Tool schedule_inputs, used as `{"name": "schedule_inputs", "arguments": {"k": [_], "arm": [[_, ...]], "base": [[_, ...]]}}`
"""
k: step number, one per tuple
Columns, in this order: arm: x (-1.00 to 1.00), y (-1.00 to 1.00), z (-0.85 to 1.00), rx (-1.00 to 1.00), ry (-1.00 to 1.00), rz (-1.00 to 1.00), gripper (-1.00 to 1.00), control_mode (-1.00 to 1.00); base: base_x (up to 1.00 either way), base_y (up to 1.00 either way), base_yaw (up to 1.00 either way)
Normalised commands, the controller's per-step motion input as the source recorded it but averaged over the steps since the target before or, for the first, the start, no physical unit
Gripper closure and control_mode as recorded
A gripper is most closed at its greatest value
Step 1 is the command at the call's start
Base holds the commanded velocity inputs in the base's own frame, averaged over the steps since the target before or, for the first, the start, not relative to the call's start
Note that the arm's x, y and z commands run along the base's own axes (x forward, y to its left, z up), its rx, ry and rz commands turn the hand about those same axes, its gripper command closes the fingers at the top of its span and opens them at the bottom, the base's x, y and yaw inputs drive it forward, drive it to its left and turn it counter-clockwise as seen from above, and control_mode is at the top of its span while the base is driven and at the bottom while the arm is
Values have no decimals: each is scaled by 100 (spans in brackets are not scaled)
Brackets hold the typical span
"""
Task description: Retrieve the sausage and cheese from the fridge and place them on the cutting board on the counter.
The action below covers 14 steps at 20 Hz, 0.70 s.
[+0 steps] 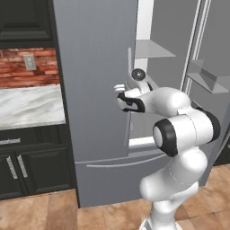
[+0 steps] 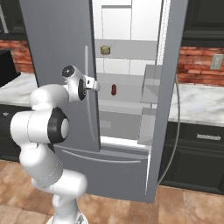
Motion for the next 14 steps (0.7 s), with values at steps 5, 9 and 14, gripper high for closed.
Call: {"name": "schedule_inputs", "arguments": {"k": [5, 9, 14], "arm": [[2, 0, -5, 4, -5, 0, 100, -100], [1, 0, 0, 6, -2, 0, 100, -100], [0, 2, 0, 6, -1, 0, 100, -100]], "base": [[0, 0, 0], [0, 0, 0], [0, 0, 0]]}}
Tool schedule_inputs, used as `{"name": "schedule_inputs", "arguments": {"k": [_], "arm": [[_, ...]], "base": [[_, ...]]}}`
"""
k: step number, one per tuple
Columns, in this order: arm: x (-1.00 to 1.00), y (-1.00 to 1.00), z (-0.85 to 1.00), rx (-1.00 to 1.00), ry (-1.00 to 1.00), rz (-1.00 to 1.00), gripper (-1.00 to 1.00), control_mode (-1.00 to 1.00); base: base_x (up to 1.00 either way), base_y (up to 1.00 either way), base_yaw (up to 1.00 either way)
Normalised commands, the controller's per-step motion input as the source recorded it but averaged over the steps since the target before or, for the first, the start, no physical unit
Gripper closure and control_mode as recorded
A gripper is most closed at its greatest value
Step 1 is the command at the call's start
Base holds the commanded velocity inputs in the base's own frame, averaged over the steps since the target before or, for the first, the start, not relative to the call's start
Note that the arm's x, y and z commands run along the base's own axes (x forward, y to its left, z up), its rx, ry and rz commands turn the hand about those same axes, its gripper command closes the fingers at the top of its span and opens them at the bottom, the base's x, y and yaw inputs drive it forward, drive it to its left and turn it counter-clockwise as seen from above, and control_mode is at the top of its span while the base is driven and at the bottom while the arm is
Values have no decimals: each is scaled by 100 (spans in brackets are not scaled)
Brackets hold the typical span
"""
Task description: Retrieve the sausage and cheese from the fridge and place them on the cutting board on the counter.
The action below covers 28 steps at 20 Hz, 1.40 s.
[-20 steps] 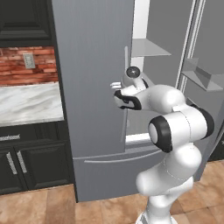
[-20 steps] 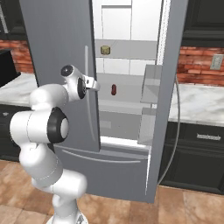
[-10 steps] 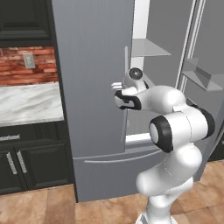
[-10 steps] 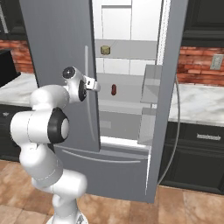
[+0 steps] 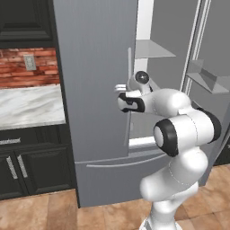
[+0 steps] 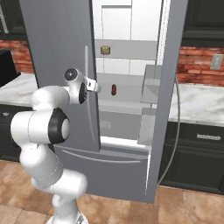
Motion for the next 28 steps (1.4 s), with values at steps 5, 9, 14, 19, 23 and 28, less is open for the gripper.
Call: {"name": "schedule_inputs", "arguments": {"k": [5, 9, 14, 19, 23, 28], "arm": [[1, 7, 0, 5, 0, 0, 100, -100], [-24, 7, 0, 4, -2, 0, 100, -100], [-62, 19, 7, 2, -8, 0, 100, -100], [-78, 16, 27, 0, -4, 0, 100, -100], [-82, 14, 54, 0, 0, 0, 100, -100], [-86, 30, 41, 0, 0, 0, 100, -100]], "base": [[0, 0, 0], [0, 0, 0], [0, 0, 0], [0, 0, 0], [0, 0, 0], [0, 0, 0]]}}
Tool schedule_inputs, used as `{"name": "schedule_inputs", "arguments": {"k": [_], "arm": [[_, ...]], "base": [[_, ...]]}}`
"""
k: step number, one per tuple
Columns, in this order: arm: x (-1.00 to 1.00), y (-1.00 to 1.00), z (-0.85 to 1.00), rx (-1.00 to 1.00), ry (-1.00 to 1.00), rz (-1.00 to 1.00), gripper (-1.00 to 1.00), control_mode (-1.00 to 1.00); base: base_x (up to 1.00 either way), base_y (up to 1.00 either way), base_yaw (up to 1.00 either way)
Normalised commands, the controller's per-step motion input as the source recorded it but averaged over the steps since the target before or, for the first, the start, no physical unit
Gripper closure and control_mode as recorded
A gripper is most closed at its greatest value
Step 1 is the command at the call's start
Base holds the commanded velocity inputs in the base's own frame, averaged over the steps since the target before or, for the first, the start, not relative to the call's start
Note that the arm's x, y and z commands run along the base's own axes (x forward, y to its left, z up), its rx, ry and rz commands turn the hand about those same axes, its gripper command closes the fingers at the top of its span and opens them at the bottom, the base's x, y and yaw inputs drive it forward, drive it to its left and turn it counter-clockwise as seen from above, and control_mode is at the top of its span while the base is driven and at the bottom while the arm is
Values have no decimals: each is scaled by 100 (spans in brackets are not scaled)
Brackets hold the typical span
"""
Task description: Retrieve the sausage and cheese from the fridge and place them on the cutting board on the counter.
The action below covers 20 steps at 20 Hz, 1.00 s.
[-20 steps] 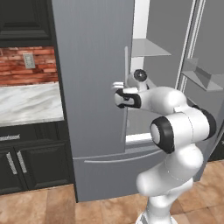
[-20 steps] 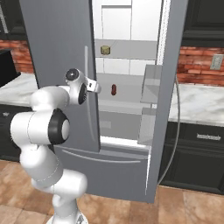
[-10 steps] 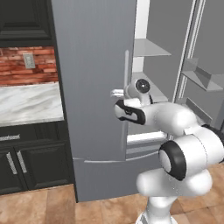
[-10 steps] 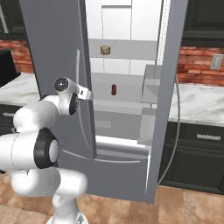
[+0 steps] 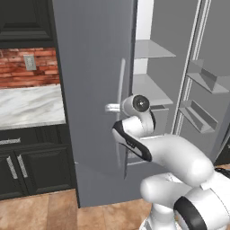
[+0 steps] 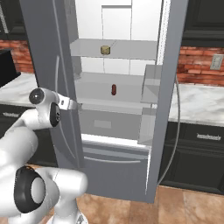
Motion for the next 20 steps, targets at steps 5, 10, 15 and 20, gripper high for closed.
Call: {"name": "schedule_inputs", "arguments": {"k": [5, 10, 15, 20], "arm": [[-63, 32, 31, 0, 0, 0, 100, -100], [-14, 4, 21, 0, 0, 0, 100, -100], [-24, 1, 18, 0, 0, 0, 100, -100], [-69, -9, 25, 1, 0, 0, 100, -100]], "base": [[0, 0, 0], [0, 0, 0], [0, 0, 0], [0, 0, 0]]}}
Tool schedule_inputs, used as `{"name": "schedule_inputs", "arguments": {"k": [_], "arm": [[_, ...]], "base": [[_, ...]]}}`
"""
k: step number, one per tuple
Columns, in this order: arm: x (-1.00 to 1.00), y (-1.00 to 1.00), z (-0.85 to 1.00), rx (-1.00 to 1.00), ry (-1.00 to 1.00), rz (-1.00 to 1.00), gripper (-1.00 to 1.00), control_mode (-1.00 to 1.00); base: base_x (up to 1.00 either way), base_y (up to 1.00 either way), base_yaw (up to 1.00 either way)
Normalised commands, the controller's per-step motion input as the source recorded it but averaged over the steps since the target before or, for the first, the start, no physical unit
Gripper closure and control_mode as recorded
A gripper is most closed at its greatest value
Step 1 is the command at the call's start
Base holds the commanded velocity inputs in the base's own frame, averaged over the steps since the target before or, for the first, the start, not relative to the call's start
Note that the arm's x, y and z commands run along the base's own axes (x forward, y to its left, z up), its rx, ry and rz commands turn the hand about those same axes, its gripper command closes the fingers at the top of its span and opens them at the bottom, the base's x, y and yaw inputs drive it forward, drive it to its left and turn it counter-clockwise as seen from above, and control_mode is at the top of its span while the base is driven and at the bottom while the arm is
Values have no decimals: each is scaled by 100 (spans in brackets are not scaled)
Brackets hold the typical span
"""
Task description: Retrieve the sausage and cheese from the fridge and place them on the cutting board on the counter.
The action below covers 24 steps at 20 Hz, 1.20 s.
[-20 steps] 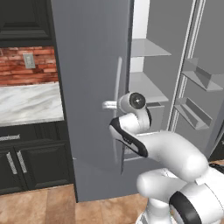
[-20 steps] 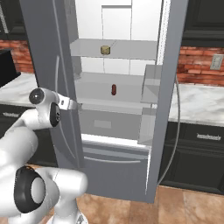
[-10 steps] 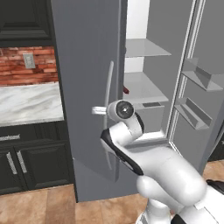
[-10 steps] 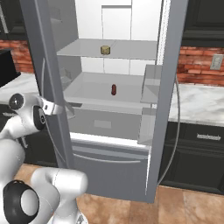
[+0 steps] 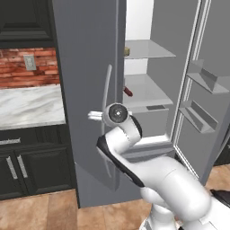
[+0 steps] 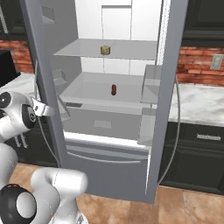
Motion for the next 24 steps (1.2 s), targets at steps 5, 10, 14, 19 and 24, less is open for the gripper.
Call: {"name": "schedule_inputs", "arguments": {"k": [5, 10, 14, 19, 24], "arm": [[-70, 0, 30, 2, 0, 0, 100, -100], [-31, -2, 17, 0, 0, 0, -100, -100], [-66, -43, 14, 0, 0, 0, -100, -100], [-49, -87, 20, 3, 3, 0, -100, -100], [3, -96, 29, 22, 2, 0, -100, -100]], "base": [[0, 0, 0], [0, 0, 0], [0, 0, 0], [0, 0, 0], [0, 0, 0]]}}
